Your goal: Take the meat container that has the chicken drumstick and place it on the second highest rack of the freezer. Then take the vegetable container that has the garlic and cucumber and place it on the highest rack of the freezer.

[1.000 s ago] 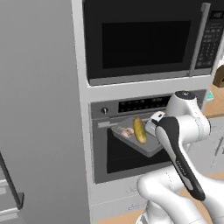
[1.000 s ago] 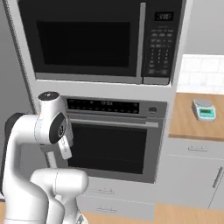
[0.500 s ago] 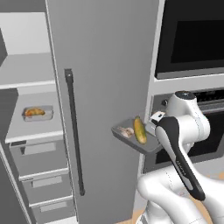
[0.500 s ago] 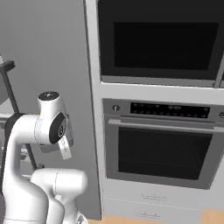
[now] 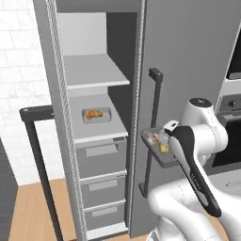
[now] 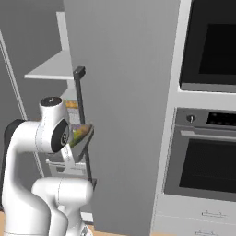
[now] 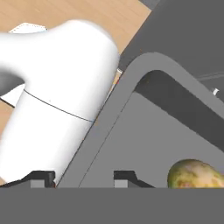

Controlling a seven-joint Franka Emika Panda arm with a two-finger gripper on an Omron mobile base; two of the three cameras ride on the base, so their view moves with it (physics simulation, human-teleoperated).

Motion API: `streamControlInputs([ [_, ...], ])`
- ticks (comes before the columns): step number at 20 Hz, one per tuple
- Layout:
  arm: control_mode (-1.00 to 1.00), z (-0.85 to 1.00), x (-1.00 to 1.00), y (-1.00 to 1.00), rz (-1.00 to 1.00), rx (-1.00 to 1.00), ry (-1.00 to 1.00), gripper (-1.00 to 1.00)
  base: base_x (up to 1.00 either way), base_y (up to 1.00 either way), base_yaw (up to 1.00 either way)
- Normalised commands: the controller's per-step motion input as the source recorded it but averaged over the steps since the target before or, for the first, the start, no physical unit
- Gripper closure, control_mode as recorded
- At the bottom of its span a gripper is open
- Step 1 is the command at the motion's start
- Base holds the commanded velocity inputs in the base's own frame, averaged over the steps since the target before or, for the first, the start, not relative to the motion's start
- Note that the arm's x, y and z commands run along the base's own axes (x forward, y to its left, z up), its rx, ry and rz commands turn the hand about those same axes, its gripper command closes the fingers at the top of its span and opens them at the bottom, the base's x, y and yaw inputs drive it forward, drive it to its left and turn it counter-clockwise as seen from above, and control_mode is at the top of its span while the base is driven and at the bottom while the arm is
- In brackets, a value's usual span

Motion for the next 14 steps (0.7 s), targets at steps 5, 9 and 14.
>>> streamControlInputs([
  [5, 1.0, 0.0, 0.0, 0.0, 0.0, 0.0, 0.0, 1.0, 0.02, 0.57, 0.0],
  [9, 1.0, 0.0, 0.0, 0.0, 0.0, 0.0, 0.0, 1.0, 0.0, 0.46, 0.0],
  [14, 1.0, 0.0, 0.0, 0.0, 0.0, 0.0, 0.0, 1.0, 0.02, 0.45, 0.0],
])
